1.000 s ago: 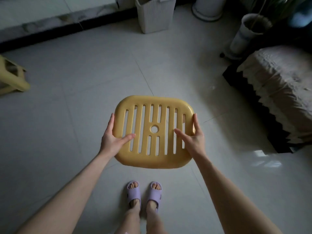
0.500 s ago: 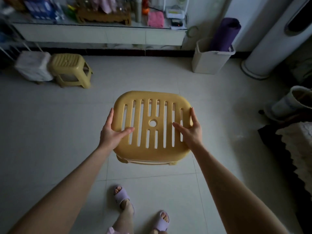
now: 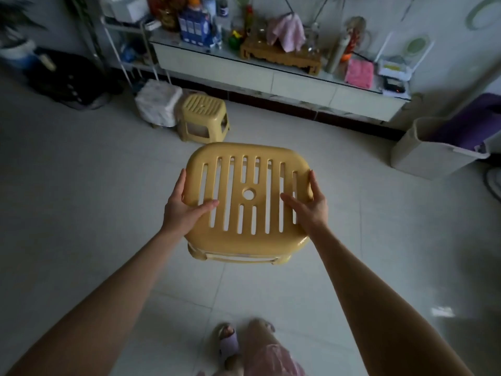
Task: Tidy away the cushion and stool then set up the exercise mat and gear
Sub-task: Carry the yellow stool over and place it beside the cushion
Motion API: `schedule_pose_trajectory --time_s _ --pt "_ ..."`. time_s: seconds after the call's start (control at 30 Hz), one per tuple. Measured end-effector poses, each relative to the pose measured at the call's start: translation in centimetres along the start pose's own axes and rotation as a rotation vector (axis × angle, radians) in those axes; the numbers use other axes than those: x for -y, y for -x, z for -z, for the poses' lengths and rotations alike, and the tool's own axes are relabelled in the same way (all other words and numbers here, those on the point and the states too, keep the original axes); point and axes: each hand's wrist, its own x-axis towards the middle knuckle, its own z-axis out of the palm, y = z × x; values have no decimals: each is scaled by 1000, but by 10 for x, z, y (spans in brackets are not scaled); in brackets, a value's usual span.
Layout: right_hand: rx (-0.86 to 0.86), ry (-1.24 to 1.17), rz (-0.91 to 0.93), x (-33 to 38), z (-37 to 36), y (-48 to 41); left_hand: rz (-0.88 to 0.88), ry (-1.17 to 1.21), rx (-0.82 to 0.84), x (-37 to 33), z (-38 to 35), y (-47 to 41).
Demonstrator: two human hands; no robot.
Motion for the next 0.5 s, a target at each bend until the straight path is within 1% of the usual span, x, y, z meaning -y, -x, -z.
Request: schedule_pose_trajectory --time_s 0.1,0.2,0.5 --pt "44 -1 12 16 -23 -20 8 2 -15 0 16 -20" --pt "97 25 18 39 -64 -58 41 25 -74 -1 42 -62" --pt "192 25 7 96 -172 -208 106 53 -135 -18 96 -225"
